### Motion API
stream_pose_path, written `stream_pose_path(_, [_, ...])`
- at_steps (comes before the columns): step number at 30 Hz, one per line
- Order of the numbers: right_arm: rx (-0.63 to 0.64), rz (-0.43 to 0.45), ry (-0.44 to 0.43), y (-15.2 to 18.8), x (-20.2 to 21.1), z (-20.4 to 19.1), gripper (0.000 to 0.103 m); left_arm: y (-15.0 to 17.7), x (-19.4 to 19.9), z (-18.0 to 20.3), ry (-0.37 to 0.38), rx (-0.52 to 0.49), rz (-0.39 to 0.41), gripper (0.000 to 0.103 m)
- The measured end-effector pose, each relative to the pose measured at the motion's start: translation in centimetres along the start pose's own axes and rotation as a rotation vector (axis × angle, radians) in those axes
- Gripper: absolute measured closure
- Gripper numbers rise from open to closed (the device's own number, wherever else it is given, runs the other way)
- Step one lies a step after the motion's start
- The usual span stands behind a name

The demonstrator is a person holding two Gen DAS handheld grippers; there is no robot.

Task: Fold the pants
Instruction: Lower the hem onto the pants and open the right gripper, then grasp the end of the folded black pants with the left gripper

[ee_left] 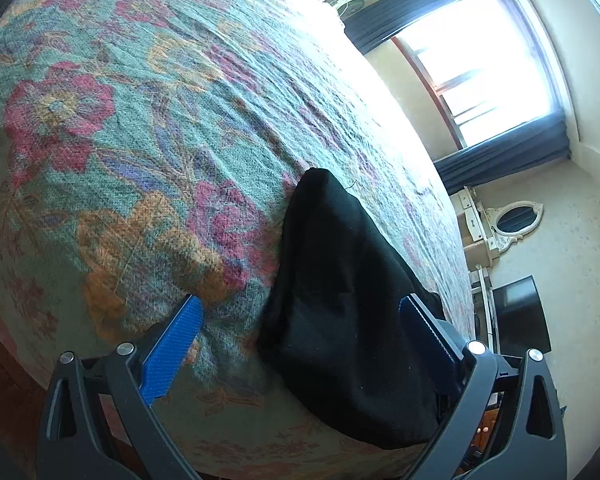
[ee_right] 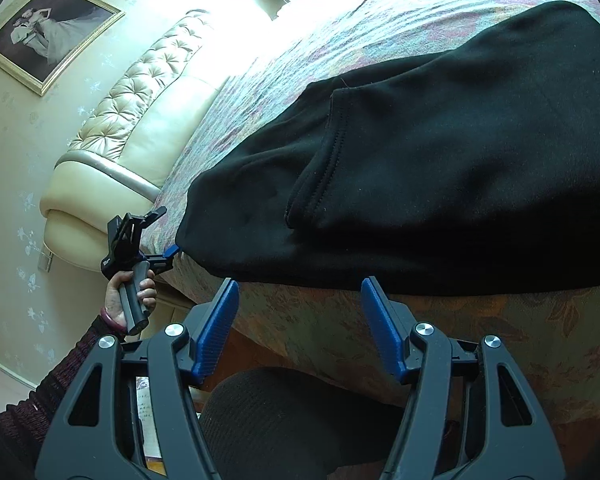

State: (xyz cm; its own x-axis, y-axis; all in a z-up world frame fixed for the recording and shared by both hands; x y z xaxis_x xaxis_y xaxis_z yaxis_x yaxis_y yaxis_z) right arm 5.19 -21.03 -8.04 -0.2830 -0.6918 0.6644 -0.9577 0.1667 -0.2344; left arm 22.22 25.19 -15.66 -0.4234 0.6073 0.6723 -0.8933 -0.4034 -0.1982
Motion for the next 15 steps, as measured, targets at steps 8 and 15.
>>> stream_pose_path(8, [-0.025, -0.030, 0.006, 0.8, -0.8, 1.2, 0.040, -1.2, -1.6, 2.8, 0.067, -0.116, -0.086, 0.005])
stream_pose_path(15, [-0.032, -0.029, -0.004, 1.0, -0.4, 1.3, 0.038, -1.7, -4.0, 3.1, 0.013, -0.171, -0.159, 0.005])
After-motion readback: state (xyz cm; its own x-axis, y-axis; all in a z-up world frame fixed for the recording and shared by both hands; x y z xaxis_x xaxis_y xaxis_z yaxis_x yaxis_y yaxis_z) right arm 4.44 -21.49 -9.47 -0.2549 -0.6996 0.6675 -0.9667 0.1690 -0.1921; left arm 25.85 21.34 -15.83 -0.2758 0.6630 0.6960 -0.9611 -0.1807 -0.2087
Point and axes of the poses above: each gripper's, at about its wrist camera, not at the fingertips, and x roughly against the way its jaws point, z to its right, y to its underside, the point moved 7 cm from there along -x, roughly the way its jaws point, and after that the axes turned 11 degrees about -z, right-handed, at the moved point
